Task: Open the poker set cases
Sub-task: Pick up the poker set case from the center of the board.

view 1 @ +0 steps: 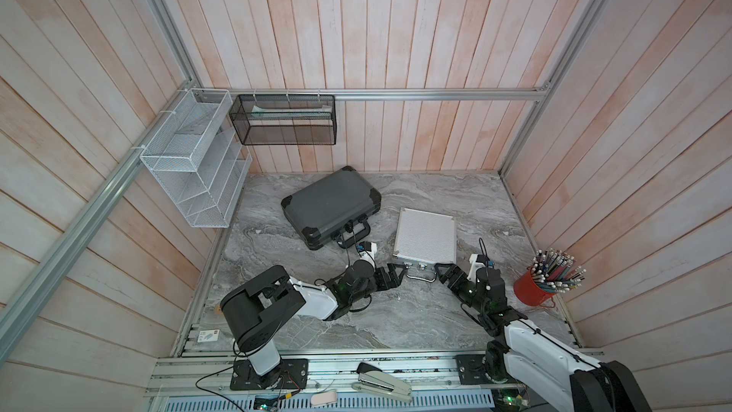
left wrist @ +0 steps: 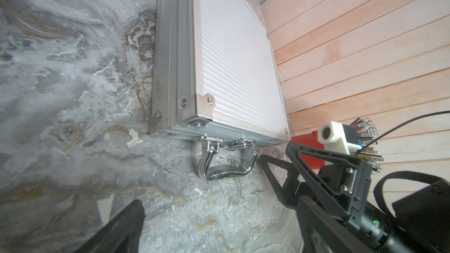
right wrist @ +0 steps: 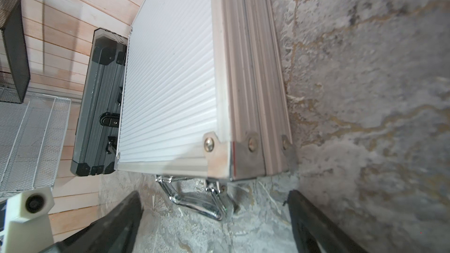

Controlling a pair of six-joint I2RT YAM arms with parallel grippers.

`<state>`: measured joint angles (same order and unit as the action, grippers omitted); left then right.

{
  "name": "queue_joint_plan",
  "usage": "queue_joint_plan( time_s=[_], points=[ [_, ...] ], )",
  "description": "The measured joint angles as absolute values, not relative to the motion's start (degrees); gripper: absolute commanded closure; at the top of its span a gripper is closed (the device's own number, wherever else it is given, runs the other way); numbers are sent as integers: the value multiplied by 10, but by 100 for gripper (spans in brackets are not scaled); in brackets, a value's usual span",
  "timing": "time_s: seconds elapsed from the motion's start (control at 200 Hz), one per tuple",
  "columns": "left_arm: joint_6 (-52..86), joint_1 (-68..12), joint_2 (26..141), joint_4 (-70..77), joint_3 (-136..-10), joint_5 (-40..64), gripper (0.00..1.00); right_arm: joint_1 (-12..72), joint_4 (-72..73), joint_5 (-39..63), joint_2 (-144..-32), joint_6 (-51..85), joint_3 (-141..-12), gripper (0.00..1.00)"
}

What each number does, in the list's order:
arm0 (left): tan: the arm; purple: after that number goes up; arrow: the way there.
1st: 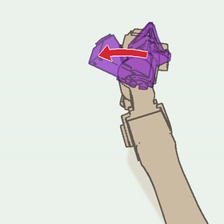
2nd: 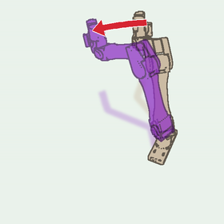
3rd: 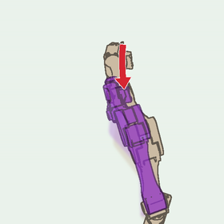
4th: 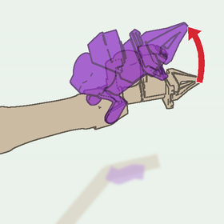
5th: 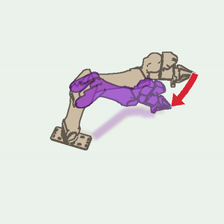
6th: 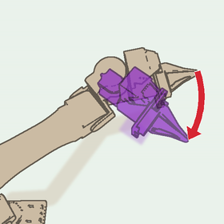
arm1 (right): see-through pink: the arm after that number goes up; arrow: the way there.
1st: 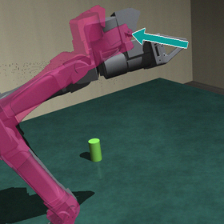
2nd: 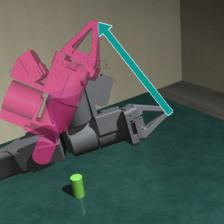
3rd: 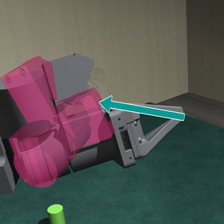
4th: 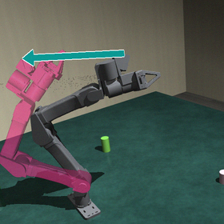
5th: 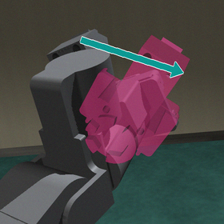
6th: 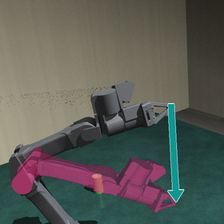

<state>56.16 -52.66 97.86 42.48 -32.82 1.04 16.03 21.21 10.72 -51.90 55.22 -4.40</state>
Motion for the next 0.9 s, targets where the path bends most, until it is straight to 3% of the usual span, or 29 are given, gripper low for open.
queue_joint_plan(
  time_s=[0.32, 0.9],
  points=[
    [579, -527, 979, 455, -318, 10, 0, 214, 233, 78, -520, 571, -37, 15],
    [592, -514, 981, 456, -319, 11, 0, 291, 355, 38, -644, 588, -37, 21]
  ],
)
